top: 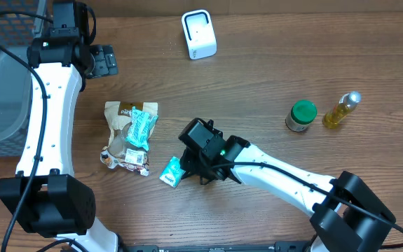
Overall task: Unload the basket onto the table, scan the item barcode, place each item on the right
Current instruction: 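Move the right gripper left over the small teal-and-white pack, then lower the right gripper and close it on the teal-and-white pack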
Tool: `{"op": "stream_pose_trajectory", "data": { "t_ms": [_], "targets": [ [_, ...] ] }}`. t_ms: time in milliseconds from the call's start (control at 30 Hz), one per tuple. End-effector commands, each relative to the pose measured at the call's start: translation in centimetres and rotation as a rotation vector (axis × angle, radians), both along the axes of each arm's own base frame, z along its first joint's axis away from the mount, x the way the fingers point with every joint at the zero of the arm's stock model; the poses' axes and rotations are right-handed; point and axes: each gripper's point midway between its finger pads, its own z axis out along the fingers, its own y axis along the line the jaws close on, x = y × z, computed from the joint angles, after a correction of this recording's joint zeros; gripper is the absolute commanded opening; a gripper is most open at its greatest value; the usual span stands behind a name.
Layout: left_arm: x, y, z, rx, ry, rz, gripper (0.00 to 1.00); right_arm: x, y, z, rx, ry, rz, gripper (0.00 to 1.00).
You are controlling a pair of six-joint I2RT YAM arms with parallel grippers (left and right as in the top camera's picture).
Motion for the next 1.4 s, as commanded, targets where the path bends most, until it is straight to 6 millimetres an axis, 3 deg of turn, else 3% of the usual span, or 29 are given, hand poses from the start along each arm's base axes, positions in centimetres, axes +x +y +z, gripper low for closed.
{"op": "stream_pose_trajectory", "data": {
  "t_ms": [0, 333, 633, 967, 1100, 1367],
  "targets": [
    [0.1, 0.0, 1.4, 0.014, -0.031, -0.011, 1.00, -0.4, 0.4, -0.3, 0.022, -0.007, -0.021, 0.43],
    [0.1, 0.0, 1.4, 0.014, -0.031, -0.011, 1.00, -1.4, 1.9, -0.6, 0.036, -0.026, 0.021, 0.41],
    [0.1, 0.0, 1.4, 0.014, -0.031, -0.011, 0.99, -1.7, 2.0, -3.2, -0.004, 0.022, -0.026, 0.35],
    [0.1, 0.0, 1.4, 0.014, -0.031, -0.011, 1.00, -1.8, 1.8, -4.5, -0.026, 0.048, -0.050, 0.30],
    [0.1, 0.0, 1.4, 0.014, -0.031, -0.011, 0.99, -1.9, 1.7, -5.8, -0.041, 0.068, -0.068, 0.26],
    [0.1, 0.0, 1.4, 0.014, -0.031, -0.011, 0.99, -1.8, 1.2, -6.2, -0.061, 0.073, -0.071, 0.06]
  ]
}}
